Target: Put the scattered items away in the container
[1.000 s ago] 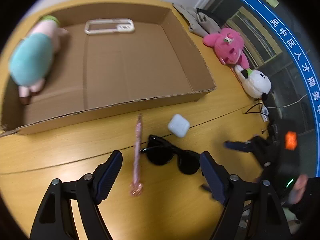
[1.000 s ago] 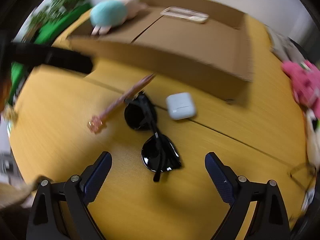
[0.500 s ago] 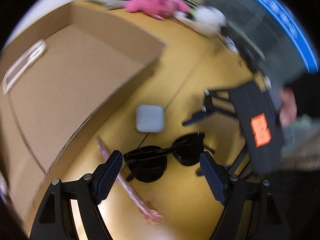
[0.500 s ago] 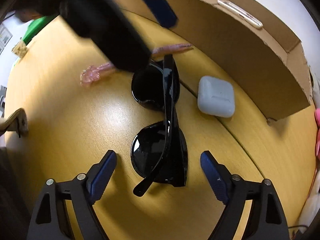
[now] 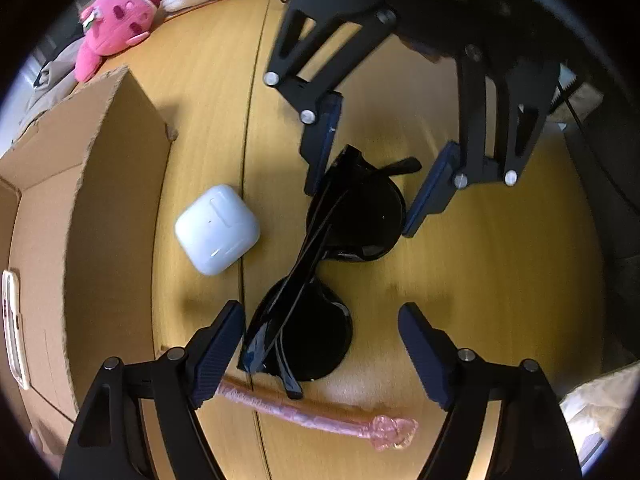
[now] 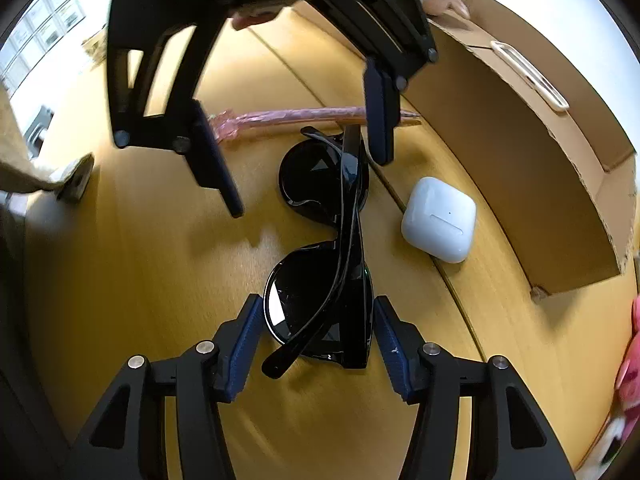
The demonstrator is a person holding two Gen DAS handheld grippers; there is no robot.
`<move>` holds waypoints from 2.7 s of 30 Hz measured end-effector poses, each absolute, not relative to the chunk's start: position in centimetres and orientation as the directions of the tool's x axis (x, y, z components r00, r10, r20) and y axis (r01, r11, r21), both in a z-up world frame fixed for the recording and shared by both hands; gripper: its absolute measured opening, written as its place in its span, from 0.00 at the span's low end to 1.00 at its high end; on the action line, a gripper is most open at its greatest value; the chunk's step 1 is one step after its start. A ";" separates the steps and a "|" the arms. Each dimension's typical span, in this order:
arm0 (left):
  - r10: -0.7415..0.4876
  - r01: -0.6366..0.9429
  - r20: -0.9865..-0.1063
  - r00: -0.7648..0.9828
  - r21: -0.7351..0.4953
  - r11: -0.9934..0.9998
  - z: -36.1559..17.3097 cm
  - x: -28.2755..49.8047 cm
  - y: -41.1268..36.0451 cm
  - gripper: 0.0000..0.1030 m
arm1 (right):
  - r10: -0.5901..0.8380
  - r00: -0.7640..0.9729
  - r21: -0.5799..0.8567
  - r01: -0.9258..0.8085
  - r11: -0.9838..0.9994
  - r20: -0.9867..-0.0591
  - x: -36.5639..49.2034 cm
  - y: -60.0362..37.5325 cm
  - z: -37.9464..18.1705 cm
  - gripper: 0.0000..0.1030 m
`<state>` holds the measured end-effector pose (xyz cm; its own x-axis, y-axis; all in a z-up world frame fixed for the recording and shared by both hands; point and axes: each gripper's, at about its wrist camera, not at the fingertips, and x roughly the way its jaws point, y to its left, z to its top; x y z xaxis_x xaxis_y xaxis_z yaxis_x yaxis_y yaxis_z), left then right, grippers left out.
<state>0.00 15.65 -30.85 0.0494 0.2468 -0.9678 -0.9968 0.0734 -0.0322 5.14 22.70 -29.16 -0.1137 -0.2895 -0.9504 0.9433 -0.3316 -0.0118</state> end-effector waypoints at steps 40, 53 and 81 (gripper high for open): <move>0.312 -0.956 -0.917 -0.249 0.181 -0.230 -16.2 2.9 7.9 0.11 | -0.350 -0.138 -0.195 0.971 0.135 -0.926 7.0 16.4 -16.8 0.57; 0.135 -0.807 -0.887 -0.442 0.328 -0.491 -8.6 7.5 1.1 0.09 | -0.458 -0.092 -0.325 0.824 0.463 -0.884 9.5 9.4 -9.9 0.57; 0.060 -0.655 -0.895 -0.442 0.277 -0.703 -10.5 11.0 0.4 0.09 | -0.373 0.006 -0.211 0.816 0.538 -0.928 13.1 10.0 -14.9 0.23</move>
<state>11.04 0.44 -10.48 -0.4423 0.0601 -0.8948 -0.6554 -0.7027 0.2768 13.06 10.01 -14.88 0.0059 -0.3733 -0.9277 0.8164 0.5376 -0.2111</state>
